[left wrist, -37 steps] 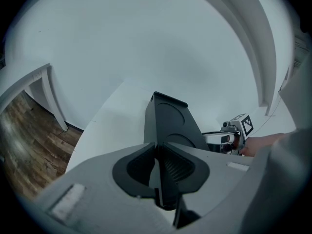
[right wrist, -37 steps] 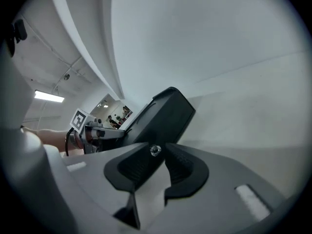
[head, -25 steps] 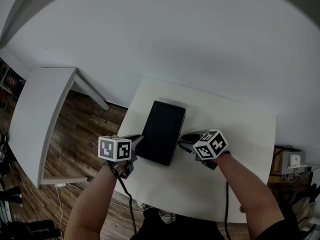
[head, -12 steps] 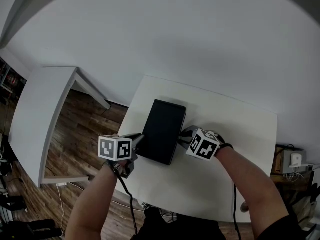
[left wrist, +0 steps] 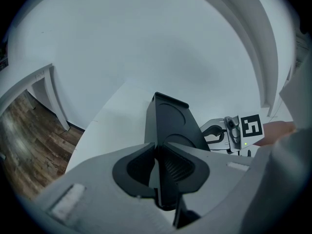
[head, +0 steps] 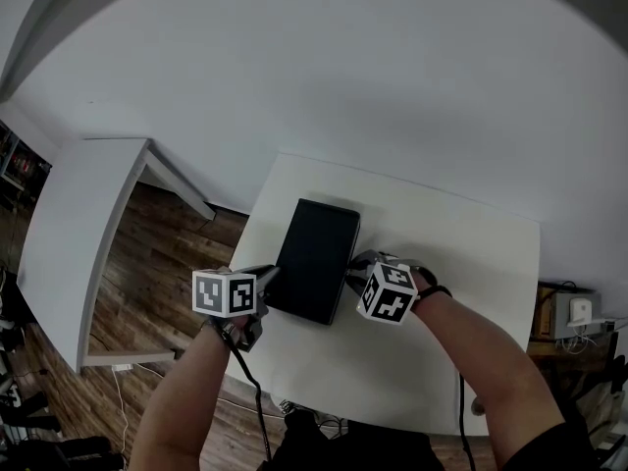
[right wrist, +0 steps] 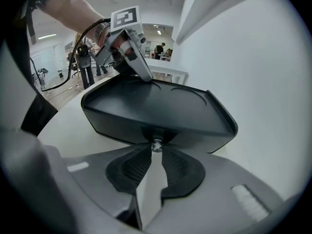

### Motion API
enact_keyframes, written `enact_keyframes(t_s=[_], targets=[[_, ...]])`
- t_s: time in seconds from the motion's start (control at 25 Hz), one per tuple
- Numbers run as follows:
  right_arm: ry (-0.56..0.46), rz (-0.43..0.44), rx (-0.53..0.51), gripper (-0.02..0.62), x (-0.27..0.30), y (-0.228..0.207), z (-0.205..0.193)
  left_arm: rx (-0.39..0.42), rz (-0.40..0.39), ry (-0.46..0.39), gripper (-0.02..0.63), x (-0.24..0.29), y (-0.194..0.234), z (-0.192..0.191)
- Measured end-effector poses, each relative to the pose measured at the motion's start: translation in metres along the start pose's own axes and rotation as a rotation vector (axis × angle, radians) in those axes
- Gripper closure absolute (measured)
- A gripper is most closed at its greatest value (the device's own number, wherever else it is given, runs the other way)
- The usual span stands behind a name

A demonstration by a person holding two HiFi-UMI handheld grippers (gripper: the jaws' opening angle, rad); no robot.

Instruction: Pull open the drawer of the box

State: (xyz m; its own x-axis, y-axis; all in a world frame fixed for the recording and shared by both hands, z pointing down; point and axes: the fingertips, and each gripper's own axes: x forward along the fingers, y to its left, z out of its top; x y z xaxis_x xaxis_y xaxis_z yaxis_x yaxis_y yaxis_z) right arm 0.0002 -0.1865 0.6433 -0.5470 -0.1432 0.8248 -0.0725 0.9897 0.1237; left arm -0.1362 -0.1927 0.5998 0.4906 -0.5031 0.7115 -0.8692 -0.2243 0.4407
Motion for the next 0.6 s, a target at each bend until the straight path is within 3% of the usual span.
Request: enact_keyframes(t_s=[0.6], targets=[[0.009, -0.03, 0.04, 0.526, -0.014, 0.002, -0.02, -0.026, 0.003, -0.003, 0.545, 0.001, 0.001, 0.0]])
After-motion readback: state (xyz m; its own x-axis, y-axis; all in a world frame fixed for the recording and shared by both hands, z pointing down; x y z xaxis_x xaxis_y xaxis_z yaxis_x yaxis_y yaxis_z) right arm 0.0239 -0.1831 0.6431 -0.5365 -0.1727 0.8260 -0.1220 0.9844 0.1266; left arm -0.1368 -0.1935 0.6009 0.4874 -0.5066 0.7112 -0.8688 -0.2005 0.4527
